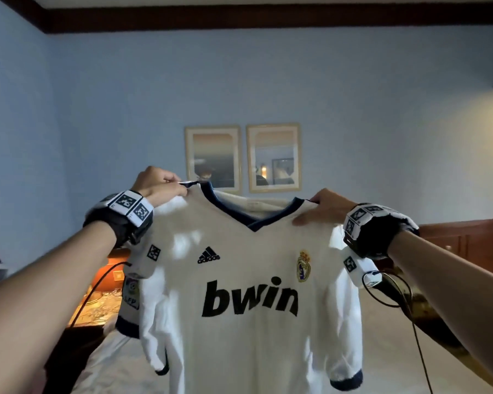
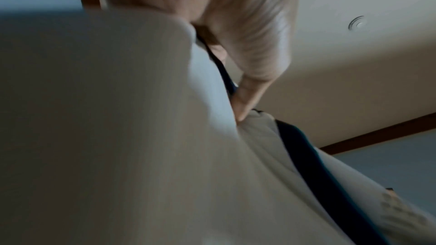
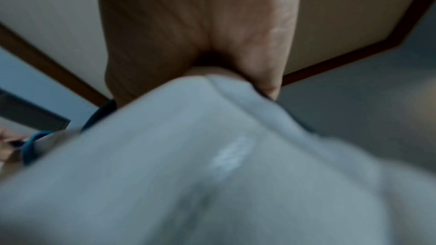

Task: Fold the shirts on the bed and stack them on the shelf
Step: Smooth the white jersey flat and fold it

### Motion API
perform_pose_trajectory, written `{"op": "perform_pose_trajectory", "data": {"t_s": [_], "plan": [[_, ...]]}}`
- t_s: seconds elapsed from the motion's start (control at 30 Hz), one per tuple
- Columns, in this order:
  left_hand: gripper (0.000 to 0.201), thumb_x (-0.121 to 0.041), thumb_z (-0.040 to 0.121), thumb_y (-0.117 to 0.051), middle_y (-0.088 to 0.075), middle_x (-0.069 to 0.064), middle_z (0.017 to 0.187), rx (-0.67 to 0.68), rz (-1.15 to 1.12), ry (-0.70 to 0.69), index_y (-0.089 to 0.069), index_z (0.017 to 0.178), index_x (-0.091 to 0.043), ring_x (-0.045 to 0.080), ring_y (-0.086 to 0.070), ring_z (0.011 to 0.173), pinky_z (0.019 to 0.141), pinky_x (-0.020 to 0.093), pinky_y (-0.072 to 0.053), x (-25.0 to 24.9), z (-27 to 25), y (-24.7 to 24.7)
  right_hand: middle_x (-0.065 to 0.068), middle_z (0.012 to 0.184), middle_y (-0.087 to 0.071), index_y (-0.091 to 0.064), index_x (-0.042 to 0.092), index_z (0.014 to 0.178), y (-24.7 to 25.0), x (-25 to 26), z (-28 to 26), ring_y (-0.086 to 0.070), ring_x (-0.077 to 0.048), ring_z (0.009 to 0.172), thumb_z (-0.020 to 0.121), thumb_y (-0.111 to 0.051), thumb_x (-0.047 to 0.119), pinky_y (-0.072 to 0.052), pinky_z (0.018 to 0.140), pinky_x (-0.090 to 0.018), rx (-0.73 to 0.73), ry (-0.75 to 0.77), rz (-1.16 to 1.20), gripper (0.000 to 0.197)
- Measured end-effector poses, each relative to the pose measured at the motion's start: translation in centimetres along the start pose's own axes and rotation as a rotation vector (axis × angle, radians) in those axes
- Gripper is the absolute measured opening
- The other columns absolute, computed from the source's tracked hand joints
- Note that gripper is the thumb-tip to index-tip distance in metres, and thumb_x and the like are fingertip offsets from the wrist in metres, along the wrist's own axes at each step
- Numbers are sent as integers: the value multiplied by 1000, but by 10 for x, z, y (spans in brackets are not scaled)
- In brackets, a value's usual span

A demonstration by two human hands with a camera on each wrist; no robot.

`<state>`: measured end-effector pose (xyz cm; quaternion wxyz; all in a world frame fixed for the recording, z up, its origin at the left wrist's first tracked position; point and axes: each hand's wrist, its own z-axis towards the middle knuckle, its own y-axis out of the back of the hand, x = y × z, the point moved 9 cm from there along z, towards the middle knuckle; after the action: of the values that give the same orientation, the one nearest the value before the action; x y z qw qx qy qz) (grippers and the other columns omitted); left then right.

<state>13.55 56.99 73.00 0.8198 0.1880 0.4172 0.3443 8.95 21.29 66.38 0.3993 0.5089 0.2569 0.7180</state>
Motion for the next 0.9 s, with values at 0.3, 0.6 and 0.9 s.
{"op": "perform_pose_trajectory", "data": {"t_s": [0.3, 0.6, 0.9], "plan": [[26, -30, 73, -62, -47, 9, 68, 87, -207, 101, -53, 65, -7, 22, -41, 68, 63, 32, -30, 22, -1, 0, -12, 78, -67, -70, 6, 84, 7, -4, 7, -63, -20, 62, 91, -64, 23, -56, 61, -30, -96, 2, 495, 20], [9, -14, 92, -61, -64, 1, 82, 15, -373, -38, -65, 93, -22, 15, -54, 73, 65, 26, -38, 17, 0, -18, 3, 69, -61, -58, 16, 84, 14, -9, 15, -53, -8, 55, 96, -58, 31, -44, 54, -20, -177, 120, 376, 20], [18, -21, 91, -66, -68, 1, 102, -28, -222, -32, -71, 108, -15, 15, -59, 96, 82, 20, -39, 29, 10, -24, -1, 80, -69, -73, 14, 89, 38, -25, 9, -60, -13, 74, 91, -65, 17, -47, 75, -24, -185, 204, 141, 9]]}}
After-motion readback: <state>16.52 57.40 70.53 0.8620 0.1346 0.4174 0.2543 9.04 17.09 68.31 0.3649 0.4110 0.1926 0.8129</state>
